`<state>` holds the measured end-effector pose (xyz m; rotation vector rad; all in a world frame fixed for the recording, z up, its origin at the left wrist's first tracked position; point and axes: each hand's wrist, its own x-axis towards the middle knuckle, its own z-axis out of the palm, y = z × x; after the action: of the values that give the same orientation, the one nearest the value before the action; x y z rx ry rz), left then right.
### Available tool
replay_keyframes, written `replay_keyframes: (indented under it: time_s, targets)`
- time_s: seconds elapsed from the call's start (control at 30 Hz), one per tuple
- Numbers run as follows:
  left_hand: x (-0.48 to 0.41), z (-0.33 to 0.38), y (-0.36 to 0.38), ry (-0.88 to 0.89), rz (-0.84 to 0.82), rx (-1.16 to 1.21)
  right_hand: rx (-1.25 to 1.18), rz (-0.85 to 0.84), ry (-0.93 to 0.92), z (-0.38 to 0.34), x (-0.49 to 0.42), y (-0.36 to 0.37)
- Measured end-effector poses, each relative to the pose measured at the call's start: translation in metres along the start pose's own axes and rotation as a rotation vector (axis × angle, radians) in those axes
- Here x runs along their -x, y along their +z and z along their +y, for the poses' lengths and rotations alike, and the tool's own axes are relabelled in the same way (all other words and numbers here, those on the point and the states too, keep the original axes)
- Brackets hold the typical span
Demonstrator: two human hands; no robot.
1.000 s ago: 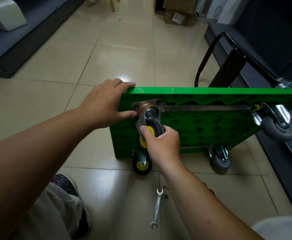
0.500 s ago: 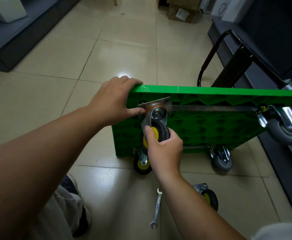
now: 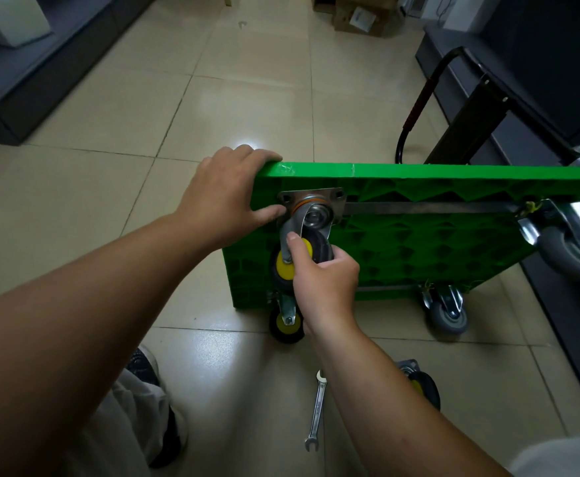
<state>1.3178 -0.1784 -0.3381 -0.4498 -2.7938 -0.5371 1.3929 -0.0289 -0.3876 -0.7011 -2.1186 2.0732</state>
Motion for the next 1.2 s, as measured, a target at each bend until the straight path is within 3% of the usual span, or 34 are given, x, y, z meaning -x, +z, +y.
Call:
replay_keyframes:
  time_s: [0.43,0.7,1.2]
  targets:
    - [-0.005,0.0,-0.001,-0.002,0.05,-0.064,-0.172,-0.033,0.11,0.006,-0.011,0.01]
    - [-0.028,-0.008,-0.01,0.05,-0.049,-0.148,0.024,-0.09,-0.05,0.009,-0.016,0.003]
    - [-0.002,0.003,-0.011,0.061,-0.014,-0.158,0.213,-0.082,-0.169,0.015,-0.005,-0.016]
